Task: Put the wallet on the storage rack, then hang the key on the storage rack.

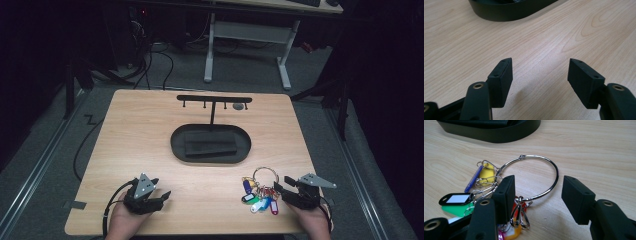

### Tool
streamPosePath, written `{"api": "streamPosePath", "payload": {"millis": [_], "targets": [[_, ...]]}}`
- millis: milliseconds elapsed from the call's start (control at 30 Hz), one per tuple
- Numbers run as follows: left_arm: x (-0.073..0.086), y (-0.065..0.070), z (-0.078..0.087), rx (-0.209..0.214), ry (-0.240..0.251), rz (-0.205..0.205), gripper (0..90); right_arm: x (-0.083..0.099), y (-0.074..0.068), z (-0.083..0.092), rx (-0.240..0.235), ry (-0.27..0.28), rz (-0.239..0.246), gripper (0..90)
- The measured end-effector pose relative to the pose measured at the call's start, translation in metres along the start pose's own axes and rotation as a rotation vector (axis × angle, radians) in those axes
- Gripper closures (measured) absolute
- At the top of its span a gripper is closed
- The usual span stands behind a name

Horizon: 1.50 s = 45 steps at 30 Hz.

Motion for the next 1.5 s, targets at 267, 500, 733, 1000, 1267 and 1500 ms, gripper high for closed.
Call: {"api": "streamPosePath", "payload": {"millis": [267,500,733,1000,1267,1500], "targets": [[0.000,0.007,-0.001,-0.006,-0.004,-0.093,37.8,-0.020,-0.009,-0.001,0.009,-0.157,0.093,46.2],[-0.002,0.015,0.000,0.014,0.009,-0.122,37.7,-0.029,0.001,-0.010,0.017,-0.327,0.074,42.3],[-0.002,0.019,0.000,0.018,0.004,-0.147,37.7,-0.035,0.008,-0.026,-0.011,-0.491,0.053,42.8],[-0.006,0.018,0.002,0.010,0.042,-0.146,38.1,-0.037,0.012,-0.040,0.001,-0.654,0.089,42.7],[-0.004,0.025,0.002,0.019,0.032,-0.204,37.9,-0.038,0.016,-0.047,0.005,-0.770,0.049,49.1],[-0.002,0.024,0.009,0.018,0.053,-0.201,38.3,-0.038,0.013,-0.051,0.027,-0.859,0.024,58.6]]}}
Point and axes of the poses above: each handheld gripper's, and its own axes: z roughly backward along the jaws, x roughly out of its underside, y roughly to its right, the point moved 7 cm from there along -z, roughly forward along the jaws, and after that the axes turned 4 degrees about z, right-handed, at the moved point
